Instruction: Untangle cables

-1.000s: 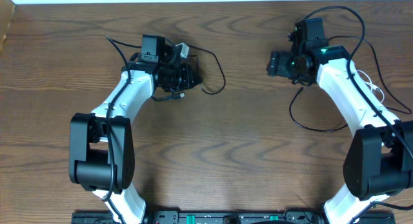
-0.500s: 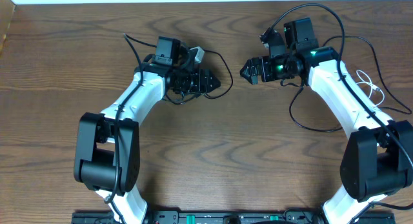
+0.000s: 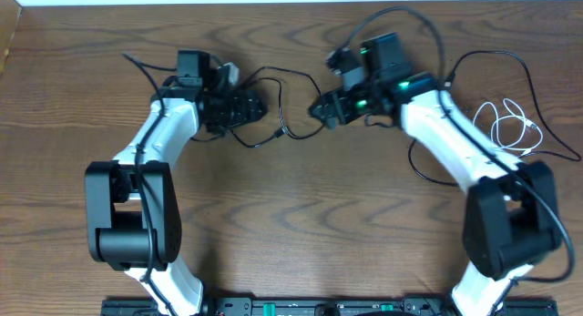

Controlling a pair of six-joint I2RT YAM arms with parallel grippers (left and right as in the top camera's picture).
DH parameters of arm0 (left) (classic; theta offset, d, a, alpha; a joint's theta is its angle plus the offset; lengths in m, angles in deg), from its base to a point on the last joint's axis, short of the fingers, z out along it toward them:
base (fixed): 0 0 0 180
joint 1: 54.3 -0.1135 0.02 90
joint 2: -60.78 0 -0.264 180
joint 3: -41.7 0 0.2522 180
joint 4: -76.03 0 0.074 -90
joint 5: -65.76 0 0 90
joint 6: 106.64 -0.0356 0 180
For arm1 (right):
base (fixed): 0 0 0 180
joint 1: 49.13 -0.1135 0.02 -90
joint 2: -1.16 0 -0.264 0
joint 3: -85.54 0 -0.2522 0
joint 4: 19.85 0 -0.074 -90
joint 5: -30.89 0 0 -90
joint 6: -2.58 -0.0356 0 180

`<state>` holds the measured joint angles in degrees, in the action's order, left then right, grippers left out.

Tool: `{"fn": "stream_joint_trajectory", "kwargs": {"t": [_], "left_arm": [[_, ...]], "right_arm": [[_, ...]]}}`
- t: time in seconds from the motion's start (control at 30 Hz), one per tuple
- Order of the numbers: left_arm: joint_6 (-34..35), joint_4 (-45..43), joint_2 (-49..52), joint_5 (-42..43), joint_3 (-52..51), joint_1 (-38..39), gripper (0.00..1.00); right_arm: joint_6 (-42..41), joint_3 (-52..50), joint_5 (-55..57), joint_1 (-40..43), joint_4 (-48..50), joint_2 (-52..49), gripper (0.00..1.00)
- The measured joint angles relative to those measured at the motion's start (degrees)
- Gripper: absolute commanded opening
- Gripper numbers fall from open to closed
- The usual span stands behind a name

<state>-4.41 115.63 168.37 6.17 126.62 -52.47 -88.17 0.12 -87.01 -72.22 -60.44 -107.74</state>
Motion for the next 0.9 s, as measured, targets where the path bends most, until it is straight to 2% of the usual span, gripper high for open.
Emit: {"fn": "stream_joint_trajectory", "kwargs": {"t": [0.17,0.33,0.5,0.57,0.67,0.73,0.8,0.9], "left_arm": [[2.2,0.9,0.0,-5.6,0.0,-1.5,0.81],[2.8,0.9,0.0,-7.0,0.0,-1.5,0.82],[3.0,0.9,0.0,-7.5,0.0,-1.5,0.82],[3.0,0.9,0.0,-7.7,0.0,-1.5,0.82],[3.0,0.9,0.0,-7.9,0.0,-1.5,0.82],[3.0,0.9,0.0,-7.9,0.0,-1.5,0.82],[3.0,0.9,0.0,-7.9,0.0,-1.5,0.86],[3.1,0.9,0.0,-8.1,0.0,-1.5,0.88]], "right_arm": [[0.4,0.0,-0.2,-4.9,6.0,-5.9,0.84],[0.4,0.0,2.6,-8.5,9.0,-11.0,0.86],[0.8,0.0,6.8,-10.5,10.5,-14.0,0.81],[1.2,0.0,8.0,-10.8,10.7,-14.0,0.66],[1.4,0.0,9.1,-10.9,10.9,-14.1,0.33],[1.3,0.0,9.5,-10.9,11.0,-14.2,0.07],[1.2,0.0,9.8,-10.9,11.3,-14.2,0.01],[1.2,0.0,9.9,-10.9,11.7,-14.2,0.01]]}}
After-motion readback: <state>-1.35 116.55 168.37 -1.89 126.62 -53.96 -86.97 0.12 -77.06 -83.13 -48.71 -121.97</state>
